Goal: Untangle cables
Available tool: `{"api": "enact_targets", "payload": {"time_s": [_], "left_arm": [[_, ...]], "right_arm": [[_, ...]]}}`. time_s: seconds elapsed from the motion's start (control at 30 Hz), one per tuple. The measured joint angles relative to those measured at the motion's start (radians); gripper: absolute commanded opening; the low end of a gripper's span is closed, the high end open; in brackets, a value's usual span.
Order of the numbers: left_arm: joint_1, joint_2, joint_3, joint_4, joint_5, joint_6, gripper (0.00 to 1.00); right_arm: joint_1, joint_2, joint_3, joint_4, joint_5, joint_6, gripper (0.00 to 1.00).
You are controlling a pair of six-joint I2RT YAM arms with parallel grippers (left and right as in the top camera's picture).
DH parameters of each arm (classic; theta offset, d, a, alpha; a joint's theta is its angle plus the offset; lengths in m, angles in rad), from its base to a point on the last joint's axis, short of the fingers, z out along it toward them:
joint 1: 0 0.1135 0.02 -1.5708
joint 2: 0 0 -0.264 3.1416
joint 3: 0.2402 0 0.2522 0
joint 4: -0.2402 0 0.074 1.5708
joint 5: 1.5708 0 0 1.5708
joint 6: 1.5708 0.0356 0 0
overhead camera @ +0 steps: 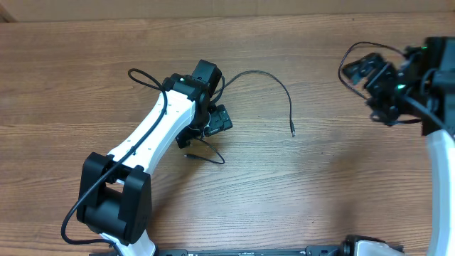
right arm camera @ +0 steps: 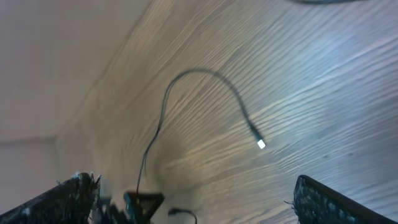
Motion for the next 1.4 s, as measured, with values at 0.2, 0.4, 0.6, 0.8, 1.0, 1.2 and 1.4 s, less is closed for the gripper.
{"api": "enact_targets", "payload": {"time_s": [0.2,0.4,0.6,0.8,1.0,1.2,1.4], "left_arm": [[0.0,0.0,0.0,0.0,0.0,0.0,1.0],[0.0,0.0,0.0,0.001,0.0,0.0,0.99],[0.0,0.0,0.0,0.0,0.0,0.0,0.99],[0.0,0.0,0.0,-0.011,0.006,0.003,1.0],[0.0,0.0,0.0,-0.008,0.007,0.003,0.99],[0.0,0.0,0.0,0.024,0.007,0.003,1.0],[0.0,0.0,0.0,0.064,0.007,0.003,1.0]], "right_arm": [[0.079,-0.068,-0.203,0.081,0.008,0.025,1.0],[0.184,-0.096,-0.507,0.268,0.016,0.108,1.0],[0.285,-0.1,-0.669,0.388,0.014,0.17,0.99],[0.342,-0.102,-0.696,0.48,0.015,0.218,0.99],[0.393,-0.107,-0.696,0.489,0.01,0.243,0.99],[0.418,-0.108,-0.696,0.492,0.006,0.253,0.99],[0.418,-0.108,-0.696,0.488,0.0,0.254,1.0]]}}
